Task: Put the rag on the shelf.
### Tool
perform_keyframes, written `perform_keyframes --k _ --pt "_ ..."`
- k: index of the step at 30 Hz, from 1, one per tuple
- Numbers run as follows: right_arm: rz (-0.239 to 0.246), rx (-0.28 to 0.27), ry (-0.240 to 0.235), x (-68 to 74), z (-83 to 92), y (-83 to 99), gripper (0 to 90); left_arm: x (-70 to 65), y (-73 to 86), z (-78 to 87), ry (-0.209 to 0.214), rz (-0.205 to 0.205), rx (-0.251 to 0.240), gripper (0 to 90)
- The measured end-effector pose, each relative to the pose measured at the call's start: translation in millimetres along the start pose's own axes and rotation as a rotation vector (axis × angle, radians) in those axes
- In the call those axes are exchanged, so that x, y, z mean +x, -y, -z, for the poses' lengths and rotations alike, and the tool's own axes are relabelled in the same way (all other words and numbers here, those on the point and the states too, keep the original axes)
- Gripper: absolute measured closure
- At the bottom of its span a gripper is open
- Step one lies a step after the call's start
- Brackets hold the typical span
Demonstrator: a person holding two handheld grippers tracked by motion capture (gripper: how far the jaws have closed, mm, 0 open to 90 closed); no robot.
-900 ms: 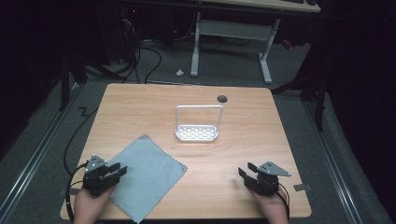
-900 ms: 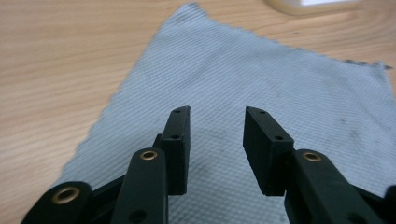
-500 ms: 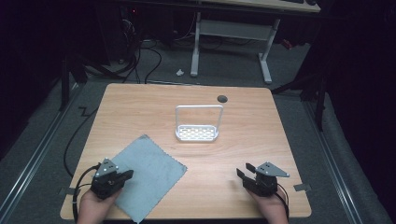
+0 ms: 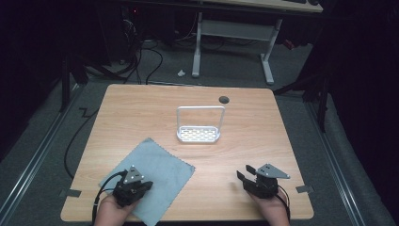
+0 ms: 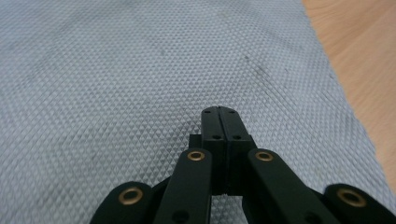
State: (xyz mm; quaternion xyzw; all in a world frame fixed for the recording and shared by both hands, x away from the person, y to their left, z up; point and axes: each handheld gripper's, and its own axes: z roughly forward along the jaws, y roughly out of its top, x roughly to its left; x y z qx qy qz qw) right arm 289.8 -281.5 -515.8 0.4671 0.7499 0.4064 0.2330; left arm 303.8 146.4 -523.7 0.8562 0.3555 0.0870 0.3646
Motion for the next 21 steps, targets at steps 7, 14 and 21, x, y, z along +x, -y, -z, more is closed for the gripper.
perform_keyframes --k 7,14,21 --pt "0.001 0.004 -0.001 2.6 -3.0 -0.6 52.4 -32.4 -20.6 -25.6 0.071 -0.062 -0.003 89.7" --pt "0.022 0.003 -0.009 7.5 -5.2 -2.1 53.4 -26.5 -22.0 -6.9 0.019 -0.066 -0.101 89.7" --pt "0.045 0.016 -0.04 18.5 -11.9 -4.9 56.7 22.7 1.0 25.6 -0.08 0.051 -0.117 89.6"
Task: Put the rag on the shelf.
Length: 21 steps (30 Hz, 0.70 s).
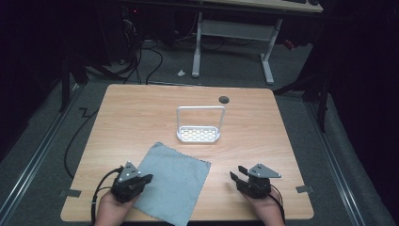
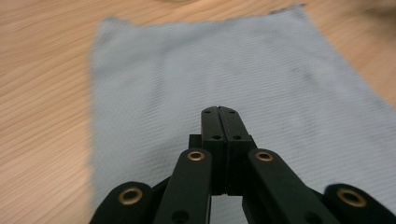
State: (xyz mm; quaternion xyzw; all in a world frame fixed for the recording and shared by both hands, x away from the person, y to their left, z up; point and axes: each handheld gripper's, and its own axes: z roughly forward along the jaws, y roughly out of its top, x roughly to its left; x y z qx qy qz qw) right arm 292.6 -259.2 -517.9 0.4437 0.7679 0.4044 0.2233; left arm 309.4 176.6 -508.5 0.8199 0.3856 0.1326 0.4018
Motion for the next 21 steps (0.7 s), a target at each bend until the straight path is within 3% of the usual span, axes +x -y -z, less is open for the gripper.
perform_keyframes --k 1,6,10,13,15,16,18,21 --pt "0.01 0.003 -0.015 5.7 -2.9 -1.8 57.9 11.3 4.5 2.5 -0.025 0.018 0.018 89.7" --pt "0.039 0.025 -0.082 27.1 -13.7 -8.2 63.5 26.7 10.8 6.2 -0.015 0.085 0.015 89.6" --pt "0.069 0.038 -0.152 49.1 -24.6 -18.2 73.7 25.2 14.0 3.7 -0.007 0.071 0.047 89.7" --pt "0.12 0.068 -0.213 68.2 -36.2 -24.1 89.0 22.8 15.4 2.5 -0.02 0.052 0.07 89.7" --pt "0.145 0.081 -0.223 75.7 -40.5 -26.2 90.0 23.1 16.1 2.6 -0.016 0.059 0.069 89.7" --pt "0.198 0.104 -0.233 89.2 -47.4 -29.2 90.0 24.0 17.6 2.4 -0.016 0.063 0.074 89.7" --pt "0.227 0.137 -0.243 99.2 -53.7 -29.4 90.0 24.0 19.3 0.9 -0.017 0.057 0.089 89.7" --pt "0.266 0.159 -0.231 103.4 -57.0 -26.1 90.0 23.0 20.2 -0.1 -0.001 0.062 0.09 89.7"
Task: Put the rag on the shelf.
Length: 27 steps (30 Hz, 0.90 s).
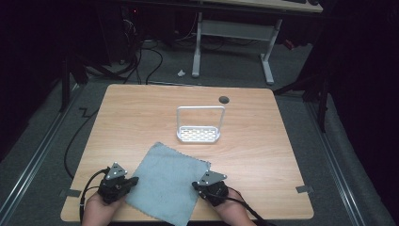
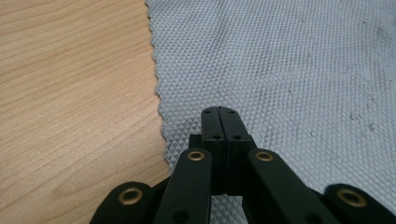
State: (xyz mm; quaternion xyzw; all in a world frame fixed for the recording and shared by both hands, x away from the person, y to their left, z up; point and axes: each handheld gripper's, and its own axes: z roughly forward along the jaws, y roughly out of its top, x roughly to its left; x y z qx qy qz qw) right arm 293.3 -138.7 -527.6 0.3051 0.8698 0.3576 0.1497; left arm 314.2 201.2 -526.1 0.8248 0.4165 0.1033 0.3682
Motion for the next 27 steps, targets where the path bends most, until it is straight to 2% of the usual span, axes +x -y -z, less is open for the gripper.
perform_keyframes --k 3,4,6,10,12,14,16,21,23,25,27 --pt "-0.012 0.003 0.01 -3.5 2.4 2.3 90.0 -3.1 -0.2 -1.1 0.024 -0.002 0.002 89.7" --pt "-0.041 -0.003 0.015 -9.6 6.1 6.9 90.0 -8.8 -0.7 -3.0 0.048 -0.013 0.005 89.7" --pt "-0.052 -0.004 0.024 -14.8 9.6 10.6 90.0 -16.5 -1.9 -5.7 0.072 -0.028 0.008 89.7" --pt "-0.08 -0.006 0.046 -25.2 17.3 18.9 90.0 -32.8 -5.8 -11.0 0.094 -0.082 0.022 89.7" --pt "-0.089 -0.001 0.059 -29.8 21.5 22.7 90.0 -38.6 -7.9 -13.5 0.108 -0.105 0.028 89.7" --pt "-0.101 -0.003 0.067 -34.9 25.3 26.9 90.0 -41.2 -8.6 -14.8 0.116 -0.109 0.029 89.7" --pt "-0.119 -0.008 0.075 -39.4 28.6 30.7 90.0 -48.6 -11.2 -18.6 0.148 -0.128 0.036 89.7" --pt "-0.143 -0.01 0.103 -46.8 34.5 37.1 90.0 -61.0 -15.2 -24.5 0.178 -0.164 0.043 89.6" --pt "-0.166 -0.012 0.127 -53.0 39.0 42.2 90.0 -71.8 -17.2 -28.7 0.216 -0.19 0.05 89.7" --pt "-0.168 -0.011 0.133 -55.3 40.4 43.6 90.0 -75.1 -17.8 -29.7 0.225 -0.201 0.053 89.7" --pt "-0.184 -0.008 0.156 -61.6 44.7 47.9 90.0 -85.3 -18.5 -32.5 0.259 -0.219 0.059 89.6"
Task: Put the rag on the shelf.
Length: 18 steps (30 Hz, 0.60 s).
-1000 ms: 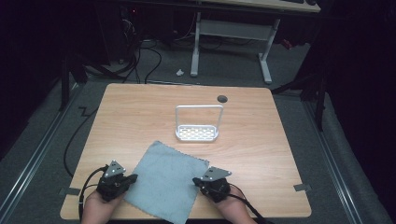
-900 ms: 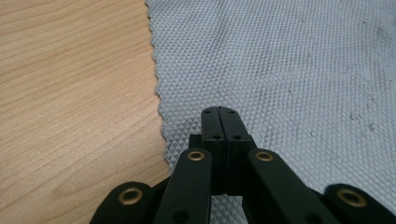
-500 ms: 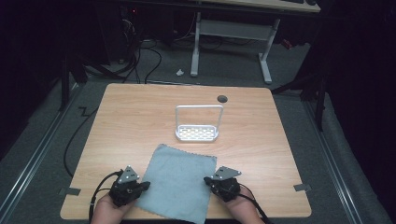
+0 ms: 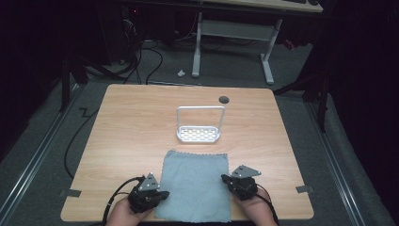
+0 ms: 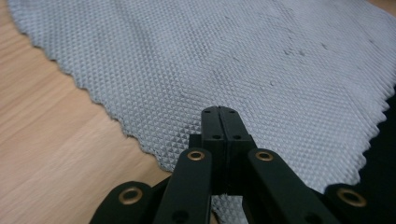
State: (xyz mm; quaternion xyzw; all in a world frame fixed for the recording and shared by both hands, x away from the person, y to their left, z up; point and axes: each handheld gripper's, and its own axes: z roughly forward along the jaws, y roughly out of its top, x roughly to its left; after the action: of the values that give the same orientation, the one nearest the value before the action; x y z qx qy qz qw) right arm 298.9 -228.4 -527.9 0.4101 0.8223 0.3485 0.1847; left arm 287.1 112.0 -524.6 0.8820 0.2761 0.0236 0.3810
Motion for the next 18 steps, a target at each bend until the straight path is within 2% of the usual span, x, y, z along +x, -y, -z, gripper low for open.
perform_keyframes --k 4,7,10,12,13,15,18 --pt "-0.017 -0.002 0.022 -7.4 2.7 2.9 90.0 -8.5 -3.0 -3.6 0.021 -0.034 0.013 89.6" --pt "-0.031 -0.005 0.022 -9.6 4.0 3.4 87.1 -7.1 -2.6 -3.4 0.024 -0.027 0.004 87.7" --pt "-0.051 -0.039 0.019 -13.8 9.2 3.0 84.5 9.5 -1.9 2.0 -0.029 0.033 -0.046 83.6" --pt "-0.06 -0.051 0.023 -16.5 11.7 3.6 83.6 20.3 -4.5 1.4 -0.112 0.066 -0.066 77.3" --pt "-0.063 -0.052 0.02 -17.9 12.1 4.3 83.3 27.1 -6.4 0.3 -0.114 0.099 -0.081 74.8" --pt "-0.07 -0.055 0.019 -20.3 12.9 5.3 82.4 39.2 -11.6 -3.9 -0.163 0.152 -0.112 70.4" --pt "-0.082 -0.068 0.018 -22.6 14.9 5.5 80.9 53.6 -22.7 -9.6 -0.234 0.187 -0.136 64.1"
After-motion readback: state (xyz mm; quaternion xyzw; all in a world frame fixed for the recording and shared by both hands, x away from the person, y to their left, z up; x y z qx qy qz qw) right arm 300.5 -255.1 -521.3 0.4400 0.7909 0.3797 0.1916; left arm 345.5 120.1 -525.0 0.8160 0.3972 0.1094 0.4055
